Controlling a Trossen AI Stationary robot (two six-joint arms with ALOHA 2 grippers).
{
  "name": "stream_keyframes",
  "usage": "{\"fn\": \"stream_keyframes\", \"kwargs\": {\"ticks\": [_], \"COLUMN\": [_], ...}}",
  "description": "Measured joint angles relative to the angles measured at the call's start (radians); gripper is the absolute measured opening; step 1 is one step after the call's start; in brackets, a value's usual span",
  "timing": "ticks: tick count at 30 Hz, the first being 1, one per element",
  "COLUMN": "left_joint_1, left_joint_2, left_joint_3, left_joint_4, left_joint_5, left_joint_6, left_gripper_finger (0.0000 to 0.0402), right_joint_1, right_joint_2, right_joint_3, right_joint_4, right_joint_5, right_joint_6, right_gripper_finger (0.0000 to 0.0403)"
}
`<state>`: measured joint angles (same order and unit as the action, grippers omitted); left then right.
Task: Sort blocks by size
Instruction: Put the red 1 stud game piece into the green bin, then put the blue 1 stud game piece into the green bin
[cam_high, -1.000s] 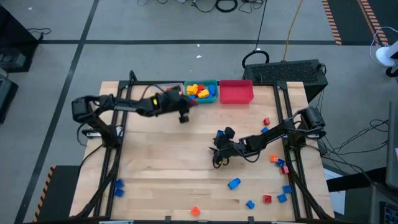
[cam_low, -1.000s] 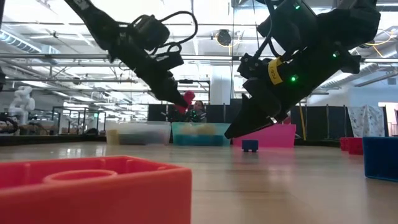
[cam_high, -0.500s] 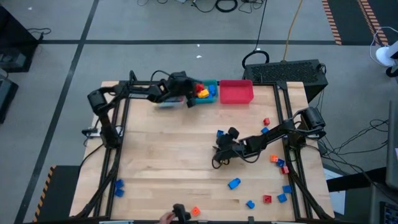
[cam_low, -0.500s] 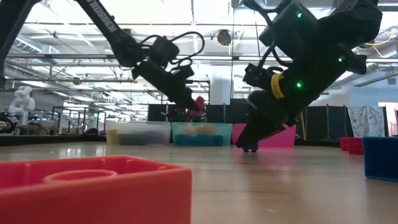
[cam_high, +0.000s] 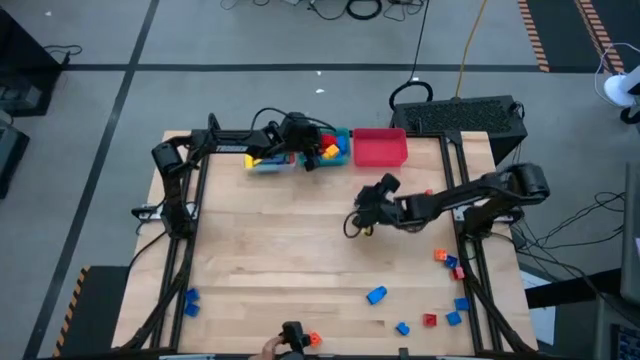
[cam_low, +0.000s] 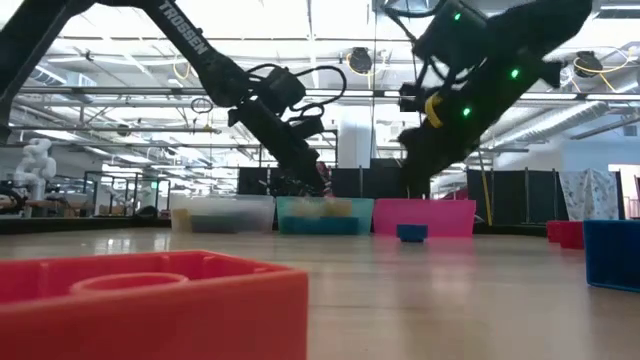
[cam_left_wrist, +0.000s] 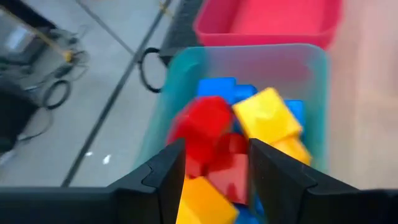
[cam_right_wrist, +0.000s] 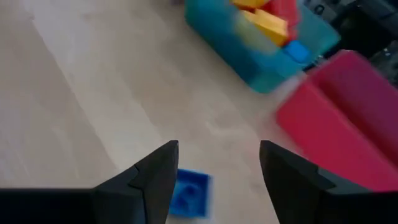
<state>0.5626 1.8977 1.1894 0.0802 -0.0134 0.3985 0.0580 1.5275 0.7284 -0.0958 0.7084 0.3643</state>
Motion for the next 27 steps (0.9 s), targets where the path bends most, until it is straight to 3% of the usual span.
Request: {"fn": "stream_keyframes", "kwargs": {"ticks": [5,9,15,20,27], "left_joint_1": [-0.006,-0.016,-0.034,-0.044,-0.063], "left_joint_2": [-0.043,-0.081,-0.095,-0.087,-0.087], "left_joint_3": [0.003,0.002,0.001,0.001,0.001], "left_joint_4": [-0.044,-0.087,-0.094,-0.09,-0.1], "left_joint_5": [-0.136,-0.14,-0.145,-0.142,-0.01], "left_joint_6": [-0.073,-0.079,-0.079,-0.085,-0.117], "left_gripper_finger": [0.0176,0.0177,0.0177,0.0177,0.0177], "right_joint_1": [-0.019,-0.026,-0.029,-0.031,0.042], "right_joint_2": [-0.137,-0.22,-0.271,-0.274,-0.274], "right_joint_3": [0.0,0.0,0.0,-0.001,-0.001], "right_joint_4": [-0.302,-0.561,-0.813,-0.937,-0.727], "right_joint_5": [-0.033,-0.169,-0.33,-0.557,-0.747], "right_joint_6": [0.128,0.311,0.463,0.354,0.043], "right_gripper_finger": [0.021,0.021,0.021,0.021,0.021]}}
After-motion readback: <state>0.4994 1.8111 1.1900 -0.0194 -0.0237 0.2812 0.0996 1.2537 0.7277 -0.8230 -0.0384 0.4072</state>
